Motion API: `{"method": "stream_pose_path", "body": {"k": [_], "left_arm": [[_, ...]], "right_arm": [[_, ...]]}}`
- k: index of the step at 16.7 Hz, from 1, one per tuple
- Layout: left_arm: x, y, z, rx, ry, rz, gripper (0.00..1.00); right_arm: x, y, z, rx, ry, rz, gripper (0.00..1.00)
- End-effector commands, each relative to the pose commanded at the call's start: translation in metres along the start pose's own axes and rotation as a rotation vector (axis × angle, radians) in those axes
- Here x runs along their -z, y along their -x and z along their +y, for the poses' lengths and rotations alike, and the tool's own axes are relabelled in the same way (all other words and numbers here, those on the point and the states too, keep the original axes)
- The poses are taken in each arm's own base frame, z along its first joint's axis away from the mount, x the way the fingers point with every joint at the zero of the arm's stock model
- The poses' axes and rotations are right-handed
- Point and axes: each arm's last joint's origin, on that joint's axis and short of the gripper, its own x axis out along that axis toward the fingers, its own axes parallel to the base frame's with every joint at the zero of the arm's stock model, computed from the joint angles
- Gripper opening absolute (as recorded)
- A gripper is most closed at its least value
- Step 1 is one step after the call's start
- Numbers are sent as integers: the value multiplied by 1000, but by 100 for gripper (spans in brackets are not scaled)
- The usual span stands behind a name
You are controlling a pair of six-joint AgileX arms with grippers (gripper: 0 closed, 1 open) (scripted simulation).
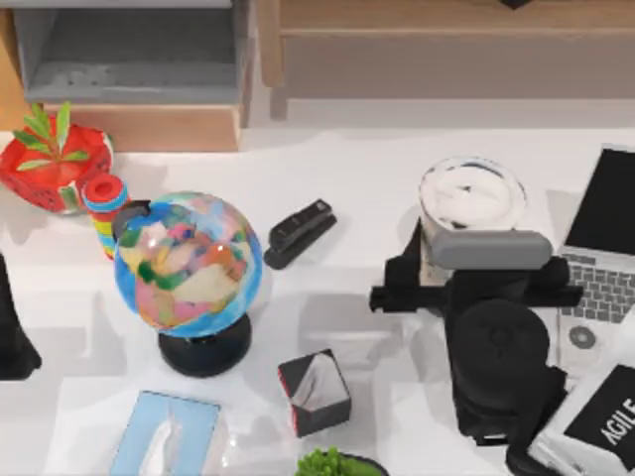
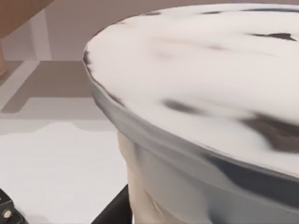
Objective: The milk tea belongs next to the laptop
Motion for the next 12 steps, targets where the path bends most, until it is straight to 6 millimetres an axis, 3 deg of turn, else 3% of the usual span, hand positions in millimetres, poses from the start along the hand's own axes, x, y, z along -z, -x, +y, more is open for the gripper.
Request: {"method": "stream_pose_path", "body": {"k": [12], "left_arm": [[0,0,0,0,0,0,100]], "right_arm": [[-7,1,0,-1,-1,0,0]]}}
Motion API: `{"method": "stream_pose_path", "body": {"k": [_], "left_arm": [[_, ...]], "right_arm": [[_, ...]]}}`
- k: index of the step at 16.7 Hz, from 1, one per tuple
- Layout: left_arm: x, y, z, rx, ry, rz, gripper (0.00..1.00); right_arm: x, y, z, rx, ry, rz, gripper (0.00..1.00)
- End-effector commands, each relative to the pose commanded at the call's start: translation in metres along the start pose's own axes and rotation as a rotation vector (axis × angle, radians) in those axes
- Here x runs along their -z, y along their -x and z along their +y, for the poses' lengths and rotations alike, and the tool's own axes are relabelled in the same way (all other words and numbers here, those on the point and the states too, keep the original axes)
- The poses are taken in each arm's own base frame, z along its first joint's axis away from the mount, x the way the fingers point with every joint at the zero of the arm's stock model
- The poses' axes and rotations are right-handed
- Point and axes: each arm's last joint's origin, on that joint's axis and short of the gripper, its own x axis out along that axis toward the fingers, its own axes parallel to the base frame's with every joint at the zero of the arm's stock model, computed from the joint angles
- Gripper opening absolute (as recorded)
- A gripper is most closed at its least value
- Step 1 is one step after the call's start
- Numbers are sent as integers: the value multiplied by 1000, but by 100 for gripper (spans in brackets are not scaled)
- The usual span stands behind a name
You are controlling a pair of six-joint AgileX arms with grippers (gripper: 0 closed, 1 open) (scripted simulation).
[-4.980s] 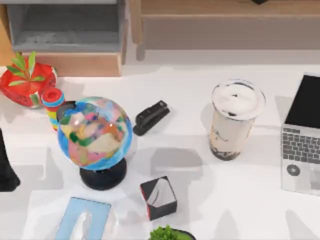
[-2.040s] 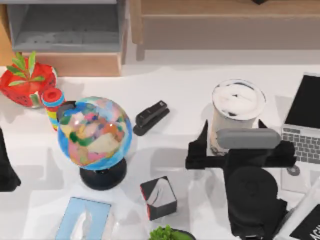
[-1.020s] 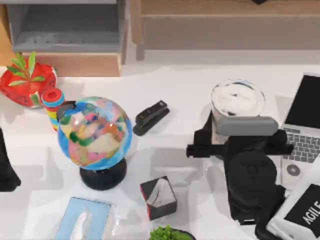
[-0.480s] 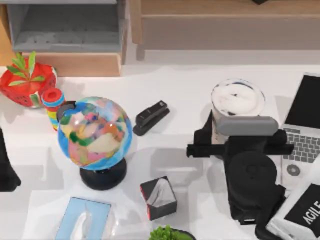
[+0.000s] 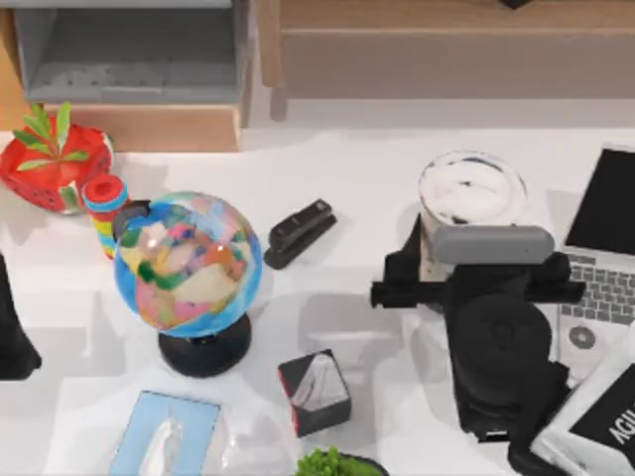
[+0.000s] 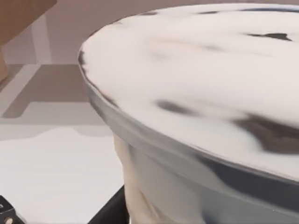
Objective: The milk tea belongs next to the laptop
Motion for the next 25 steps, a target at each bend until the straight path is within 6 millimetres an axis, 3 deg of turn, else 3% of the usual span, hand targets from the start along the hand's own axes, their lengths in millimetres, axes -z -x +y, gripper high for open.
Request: {"method": "stream_pose_path", "body": {"k": [7,9,12,16,19,22,25], "left_arm": [[0,0,0,0,0,0,100],[0,0,0,0,0,0,100],[0,0,0,0,0,0,100],[0,0,0,0,0,0,100],[0,0,0,0,0,0,100],[0,0,0,0,0,0,100],[0,0,0,0,0,0,100]], "right_arm": [[-7,-3,0,-4,-19,-15,0],[-28,-14,-1,-22,-87,-78,0],[-78,-39,-20,-71,-201,-241,0],[-153,-62,-86,-160,-214,-526,0],[-185,-64,-154,-223,-62,-670,0],[-185,-55,-222,-217,117,-661,0],[-159,-37,-284,-149,221,-528,0]]}}
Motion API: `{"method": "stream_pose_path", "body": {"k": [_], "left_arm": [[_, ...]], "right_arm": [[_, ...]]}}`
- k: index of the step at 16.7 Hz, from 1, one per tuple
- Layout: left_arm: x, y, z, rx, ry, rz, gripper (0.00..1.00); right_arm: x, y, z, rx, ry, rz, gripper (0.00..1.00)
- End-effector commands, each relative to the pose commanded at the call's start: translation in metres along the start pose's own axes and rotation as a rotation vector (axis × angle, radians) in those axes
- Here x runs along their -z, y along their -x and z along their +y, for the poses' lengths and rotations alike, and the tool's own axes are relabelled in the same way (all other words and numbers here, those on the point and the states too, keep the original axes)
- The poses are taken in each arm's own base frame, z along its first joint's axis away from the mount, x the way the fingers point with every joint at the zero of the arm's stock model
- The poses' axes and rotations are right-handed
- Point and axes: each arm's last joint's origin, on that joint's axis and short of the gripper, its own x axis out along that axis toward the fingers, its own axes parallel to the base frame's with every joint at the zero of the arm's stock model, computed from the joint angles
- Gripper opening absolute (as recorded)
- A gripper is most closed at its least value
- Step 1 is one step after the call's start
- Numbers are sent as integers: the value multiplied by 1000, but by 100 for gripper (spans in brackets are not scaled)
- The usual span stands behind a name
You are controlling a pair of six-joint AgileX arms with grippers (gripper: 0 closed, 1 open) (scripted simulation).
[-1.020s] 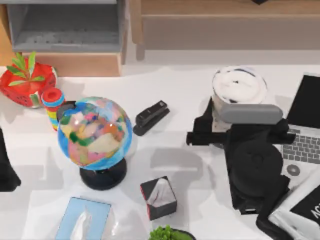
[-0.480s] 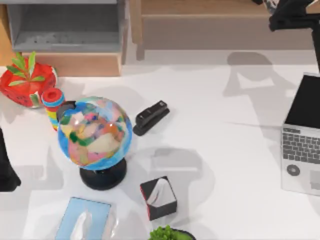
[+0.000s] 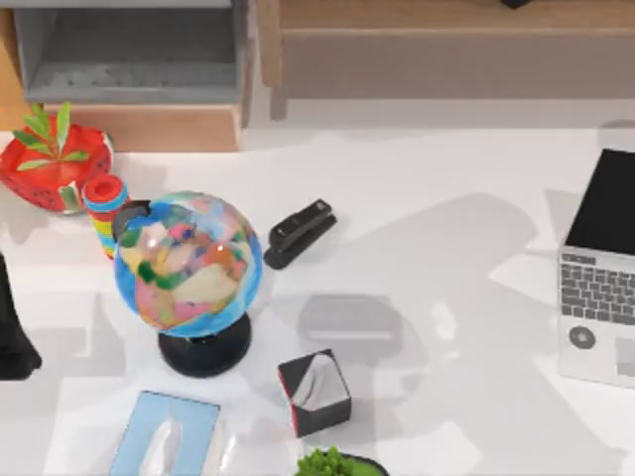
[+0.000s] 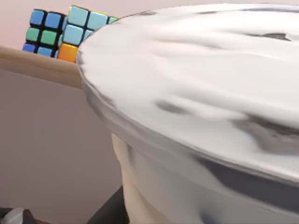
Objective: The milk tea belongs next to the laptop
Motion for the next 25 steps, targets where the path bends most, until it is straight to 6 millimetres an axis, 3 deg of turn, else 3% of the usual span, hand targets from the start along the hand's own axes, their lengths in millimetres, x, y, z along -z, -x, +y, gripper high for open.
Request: {"method": "stream_pose_path", "body": {"k": [4,7,10,25], "left_arm": [[0,0,0,0,0,0,100],[0,0,0,0,0,0,100],[0,0,0,0,0,0,100],[0,0,0,0,0,0,100]], "right_arm": [[38,69,-36,63,-24,257,0],[61,114,-36,113,-121,416,0],[74,139,-28,141,-206,510,0],[75,136,-20,43,-222,455,0]]}}
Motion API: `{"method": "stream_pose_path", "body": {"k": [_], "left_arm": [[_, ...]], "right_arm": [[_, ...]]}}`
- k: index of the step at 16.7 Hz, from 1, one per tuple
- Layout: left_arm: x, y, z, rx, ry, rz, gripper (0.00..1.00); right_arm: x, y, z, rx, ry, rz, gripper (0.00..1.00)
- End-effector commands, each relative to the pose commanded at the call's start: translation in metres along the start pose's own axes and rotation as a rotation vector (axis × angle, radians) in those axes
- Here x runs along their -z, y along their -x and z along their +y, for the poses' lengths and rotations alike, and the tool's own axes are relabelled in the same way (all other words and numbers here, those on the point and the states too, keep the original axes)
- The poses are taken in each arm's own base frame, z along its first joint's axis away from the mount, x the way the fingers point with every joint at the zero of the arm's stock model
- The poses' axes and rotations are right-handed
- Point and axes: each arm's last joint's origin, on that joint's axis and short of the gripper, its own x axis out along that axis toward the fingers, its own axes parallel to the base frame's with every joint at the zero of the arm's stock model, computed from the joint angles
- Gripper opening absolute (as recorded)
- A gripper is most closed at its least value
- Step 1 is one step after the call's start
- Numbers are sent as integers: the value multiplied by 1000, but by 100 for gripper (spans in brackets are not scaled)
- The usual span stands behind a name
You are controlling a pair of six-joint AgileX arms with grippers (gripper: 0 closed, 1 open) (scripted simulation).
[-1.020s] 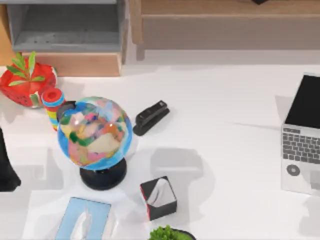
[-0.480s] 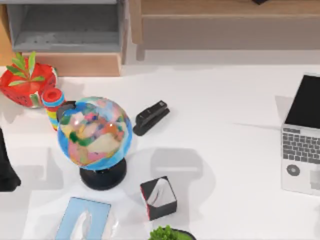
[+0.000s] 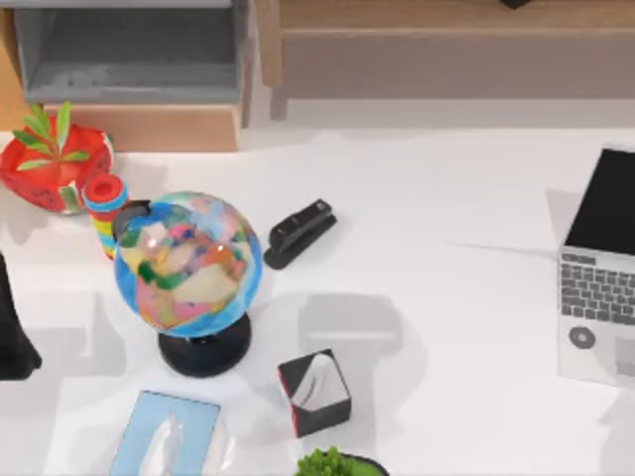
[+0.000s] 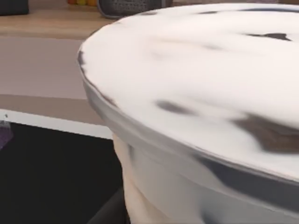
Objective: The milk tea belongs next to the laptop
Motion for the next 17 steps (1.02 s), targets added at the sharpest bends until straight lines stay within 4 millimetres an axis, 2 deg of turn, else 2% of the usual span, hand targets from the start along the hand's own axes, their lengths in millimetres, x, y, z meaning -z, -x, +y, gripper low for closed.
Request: {"method": "stream_pose_path", "body": {"k": [5,13,17], "left_arm": [[0,0,0,0,0,0,100],[0,0,0,0,0,0,100],[0,0,0,0,0,0,100]], "right_arm": [[8,-3,2,-32,25,-11,0],[32,5,-7,104,-18,55,0],[33,6,-7,108,-23,60,0]]}}
